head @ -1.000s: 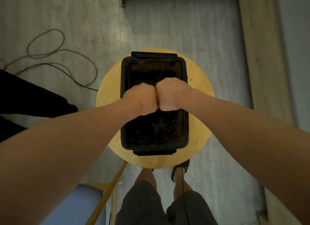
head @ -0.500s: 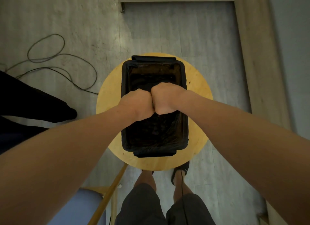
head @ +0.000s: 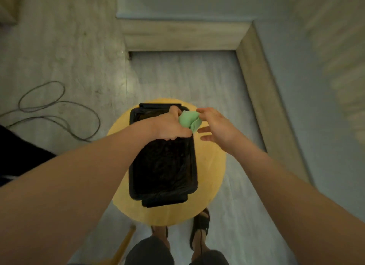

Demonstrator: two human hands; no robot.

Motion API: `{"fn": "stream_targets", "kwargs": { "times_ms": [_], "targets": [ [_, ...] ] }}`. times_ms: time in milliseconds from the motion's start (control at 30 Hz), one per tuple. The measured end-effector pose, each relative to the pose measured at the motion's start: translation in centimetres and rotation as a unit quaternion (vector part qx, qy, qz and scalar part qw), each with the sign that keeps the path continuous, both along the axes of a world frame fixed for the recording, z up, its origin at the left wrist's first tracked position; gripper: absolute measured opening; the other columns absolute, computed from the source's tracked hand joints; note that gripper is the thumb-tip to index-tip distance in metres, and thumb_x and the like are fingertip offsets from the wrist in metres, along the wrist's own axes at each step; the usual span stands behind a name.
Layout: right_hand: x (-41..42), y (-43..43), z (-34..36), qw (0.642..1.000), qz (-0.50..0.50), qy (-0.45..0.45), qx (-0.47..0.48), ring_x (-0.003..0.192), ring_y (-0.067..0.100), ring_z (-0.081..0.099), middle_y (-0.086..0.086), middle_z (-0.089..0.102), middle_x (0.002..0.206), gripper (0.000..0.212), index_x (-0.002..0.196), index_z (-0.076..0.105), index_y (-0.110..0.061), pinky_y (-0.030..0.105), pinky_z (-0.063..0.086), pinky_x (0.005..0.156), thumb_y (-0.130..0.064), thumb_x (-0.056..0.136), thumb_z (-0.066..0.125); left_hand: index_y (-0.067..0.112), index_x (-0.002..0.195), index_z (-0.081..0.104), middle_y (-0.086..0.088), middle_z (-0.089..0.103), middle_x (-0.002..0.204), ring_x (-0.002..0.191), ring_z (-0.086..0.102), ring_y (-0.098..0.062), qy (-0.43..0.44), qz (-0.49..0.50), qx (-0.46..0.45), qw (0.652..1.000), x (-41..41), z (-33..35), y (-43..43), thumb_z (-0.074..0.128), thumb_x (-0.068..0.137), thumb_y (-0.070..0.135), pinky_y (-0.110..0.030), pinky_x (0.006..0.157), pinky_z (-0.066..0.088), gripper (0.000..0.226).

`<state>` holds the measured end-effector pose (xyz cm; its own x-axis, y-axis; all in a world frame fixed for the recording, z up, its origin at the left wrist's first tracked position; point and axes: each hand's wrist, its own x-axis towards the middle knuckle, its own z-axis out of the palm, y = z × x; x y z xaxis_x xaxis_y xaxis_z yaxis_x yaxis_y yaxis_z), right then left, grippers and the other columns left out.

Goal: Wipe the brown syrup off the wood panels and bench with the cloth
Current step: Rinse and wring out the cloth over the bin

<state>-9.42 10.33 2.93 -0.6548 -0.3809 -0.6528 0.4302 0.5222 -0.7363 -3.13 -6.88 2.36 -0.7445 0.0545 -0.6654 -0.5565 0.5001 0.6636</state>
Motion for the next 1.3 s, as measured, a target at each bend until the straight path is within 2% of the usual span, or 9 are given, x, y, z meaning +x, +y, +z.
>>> {"fn": "stream_targets", "kwargs": {
  "times_ms": [167, 267, 433, 567, 667, 767, 900, 1067, 1300],
  "targets": [
    [-0.4, 6.7, 7.5, 0.991, -0.097, 0.033, -0.083, 0.09, 0.018, 0.067, 0.005, 0.067, 0.106, 0.027, 0.12, 0.06, -0.02, 0.034, 0.054, 0.075, -0.034, 0.098, 0.065, 0.017, 0.116, 0.06, -0.005, 0.069, 0.094, 0.076, 0.065, -0.016, 0.083, 0.033, 0.083, 0.993, -3.2, 8.5, 4.8, 0.06, 0.089, 0.022, -0.033, 0.068, 0.053, 0.028],
    [-0.7, 9.8, 12.7, 0.982, -0.122, 0.094, -0.109, 0.088, 0.014, 0.071, 0.008, 0.068, 0.112, 0.04, 0.124, 0.058, -0.018, 0.033, 0.056, 0.076, -0.029, 0.09, 0.077, 0.013, 0.105, 0.073, 0.0, 0.067, 0.089, 0.079, 0.059, -0.016, 0.153, 0.062, 0.103, 0.981, -5.2, 14.1, 7.4, 0.06, 0.085, 0.025, -0.029, 0.069, 0.05, 0.027],
    [-1.8, 15.2, 21.0, 0.952, -0.179, 0.219, -0.122, 0.089, 0.014, 0.068, 0.008, 0.068, 0.111, 0.038, 0.121, 0.051, -0.017, 0.027, 0.053, 0.07, -0.018, 0.09, 0.073, 0.028, 0.119, 0.062, 0.005, 0.066, 0.101, 0.092, 0.062, -0.011, 0.265, 0.093, 0.085, 0.956, -7.6, 22.9, 13.3, 0.061, 0.067, 0.045, -0.027, 0.076, 0.049, 0.055],
    [-2.5, 19.8, 24.7, 0.937, -0.148, 0.306, -0.075, 0.076, 0.013, 0.056, 0.007, 0.062, 0.097, 0.032, 0.112, 0.048, -0.021, 0.022, 0.048, 0.062, 0.0, 0.094, 0.064, 0.021, 0.097, 0.063, 0.001, 0.068, 0.091, 0.086, 0.065, -0.016, 0.326, 0.158, 0.194, 0.912, -8.8, 26.4, 18.1, 0.07, 0.085, 0.017, -0.033, 0.075, 0.056, 0.014],
    [-2.5, 22.4, 26.2, 0.941, -0.112, 0.308, -0.081, 0.081, 0.014, 0.048, 0.004, 0.051, 0.096, 0.039, 0.102, 0.044, -0.019, 0.024, 0.043, 0.065, -0.003, 0.082, 0.073, 0.018, 0.1, 0.062, -0.004, 0.067, 0.093, 0.082, 0.064, -0.016, 0.327, 0.148, 0.263, 0.895, -9.2, 28.2, 21.4, 0.057, 0.091, -0.008, -0.029, 0.07, 0.051, 0.028],
    [-2.7, 24.3, 27.6, 0.934, -0.18, 0.233, -0.205, 0.079, 0.014, 0.053, 0.002, 0.052, 0.09, 0.03, 0.095, 0.045, -0.019, 0.031, 0.041, 0.071, -0.024, 0.073, 0.065, 0.02, 0.09, 0.068, -0.007, 0.069, 0.091, 0.083, 0.064, -0.022, 0.322, 0.122, 0.279, 0.896, -9.1, 29.6, 24.1, 0.058, 0.077, -0.003, -0.035, 0.073, 0.049, 0.028],
    [-3.9, 26.8, 29.2, 0.926, -0.194, 0.244, -0.215, 0.095, 0.017, 0.064, 0.005, 0.065, 0.107, 0.027, 0.117, 0.057, -0.017, 0.036, 0.052, 0.08, -0.026, 0.094, 0.068, 0.026, 0.082, 0.077, -0.008, 0.072, 0.093, 0.09, 0.064, -0.029, 0.34, 0.093, 0.25, 0.902, -9.3, 31.0, 26.8, 0.054, 0.067, 0.005, -0.048, 0.082, 0.048, 0.035],
    [-5.1, 29.8, 31.0, 0.928, -0.122, 0.296, -0.193, 0.094, 0.02, 0.063, 0.007, 0.063, 0.101, 0.024, 0.119, 0.065, -0.029, 0.038, 0.05, 0.08, -0.021, 0.096, 0.07, 0.03, 0.106, 0.063, -0.007, 0.066, 0.092, 0.081, 0.063, -0.021, 0.379, 0.072, 0.168, 0.907, -10.7, 32.9, 28.9, 0.063, 0.069, 0.016, -0.043, 0.08, 0.054, 0.04],
    [-4.9, 32.3, 32.8, 0.899, -0.153, 0.39, -0.126, 0.081, 0.013, 0.055, -0.002, 0.058, 0.088, 0.022, 0.083, 0.058, -0.029, 0.035, 0.045, 0.075, -0.032, 0.089, 0.079, 0.014, 0.086, 0.071, 0.007, 0.063, 0.07, 0.058, 0.054, 0.003, 0.473, 0.022, 0.018, 0.881, -12.5, 35.8, 30.4, 0.059, 0.093, 0.008, -0.015, 0.058, 0.042, 0.015]
  ]
}}
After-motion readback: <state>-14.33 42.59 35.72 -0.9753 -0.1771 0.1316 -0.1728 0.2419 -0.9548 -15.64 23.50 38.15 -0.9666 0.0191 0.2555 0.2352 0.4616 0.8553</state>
